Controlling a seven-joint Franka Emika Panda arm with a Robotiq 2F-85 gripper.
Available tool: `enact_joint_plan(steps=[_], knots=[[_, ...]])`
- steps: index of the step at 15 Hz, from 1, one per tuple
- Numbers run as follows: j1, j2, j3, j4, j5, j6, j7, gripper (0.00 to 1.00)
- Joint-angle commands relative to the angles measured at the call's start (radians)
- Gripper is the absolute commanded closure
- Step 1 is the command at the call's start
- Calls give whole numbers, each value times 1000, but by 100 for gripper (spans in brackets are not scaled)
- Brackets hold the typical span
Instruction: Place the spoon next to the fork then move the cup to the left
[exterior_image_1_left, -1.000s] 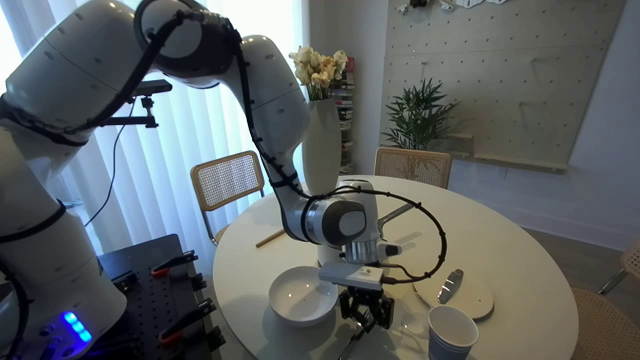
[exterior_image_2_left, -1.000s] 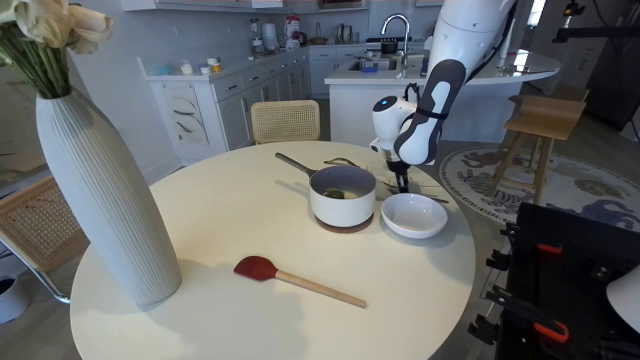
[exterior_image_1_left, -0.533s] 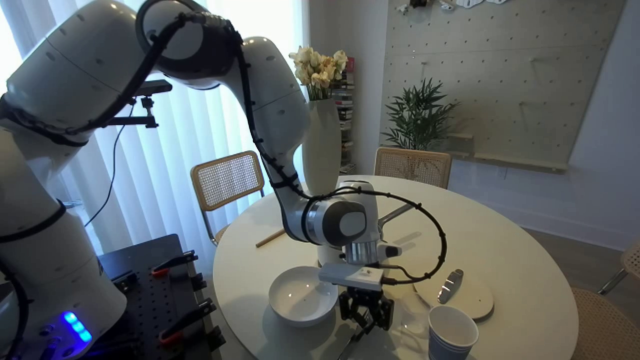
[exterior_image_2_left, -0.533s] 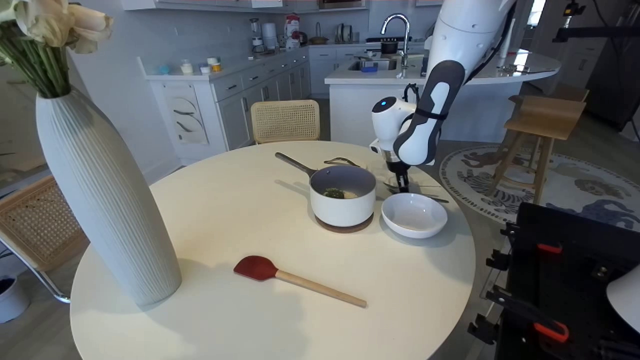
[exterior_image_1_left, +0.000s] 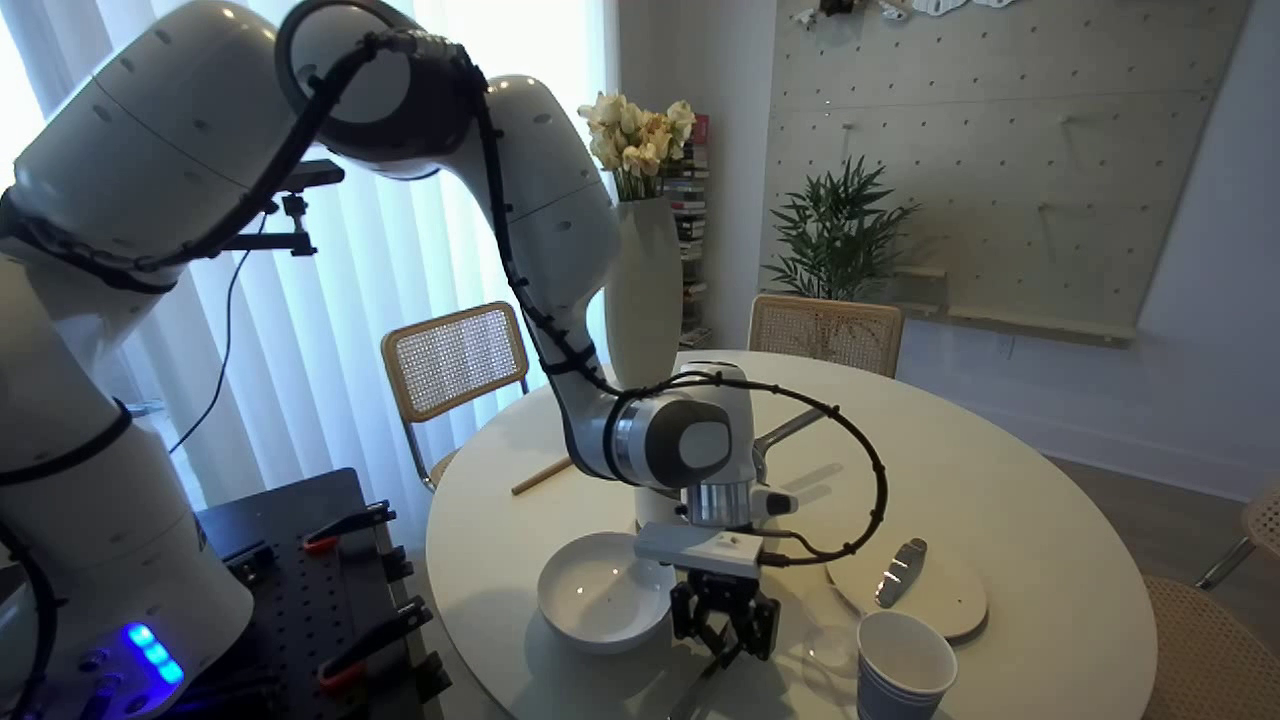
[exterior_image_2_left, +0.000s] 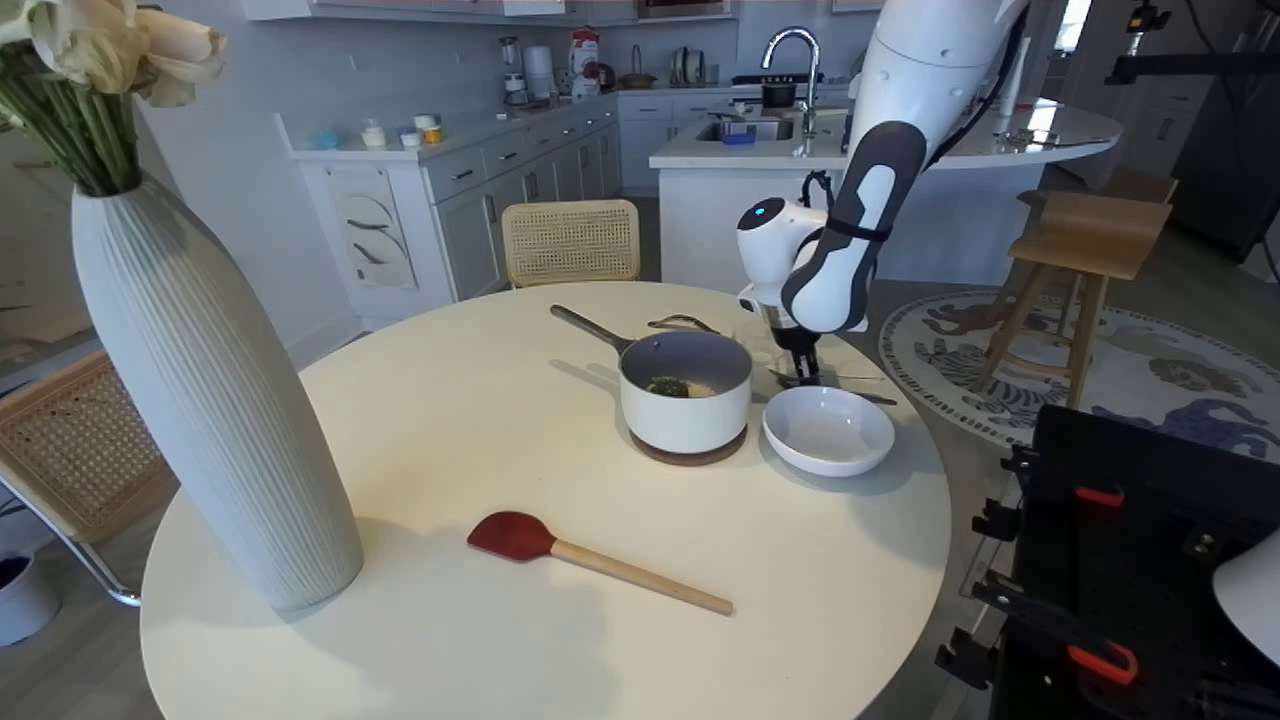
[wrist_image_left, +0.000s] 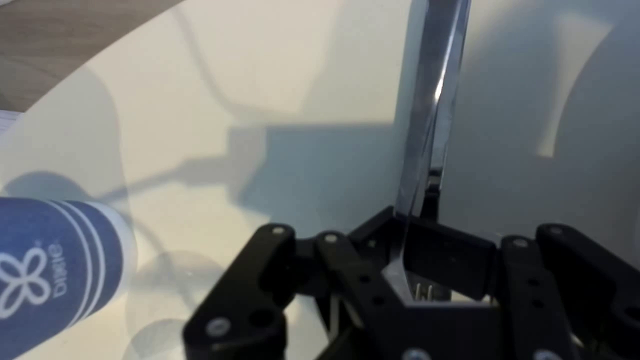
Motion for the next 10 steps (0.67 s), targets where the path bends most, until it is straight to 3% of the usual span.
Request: enact_joint_plan(steps=[1,10], knots=[[0,4,6,23,12,-32,-22,100],[-19,2,34,30,23,-85,-73,100]])
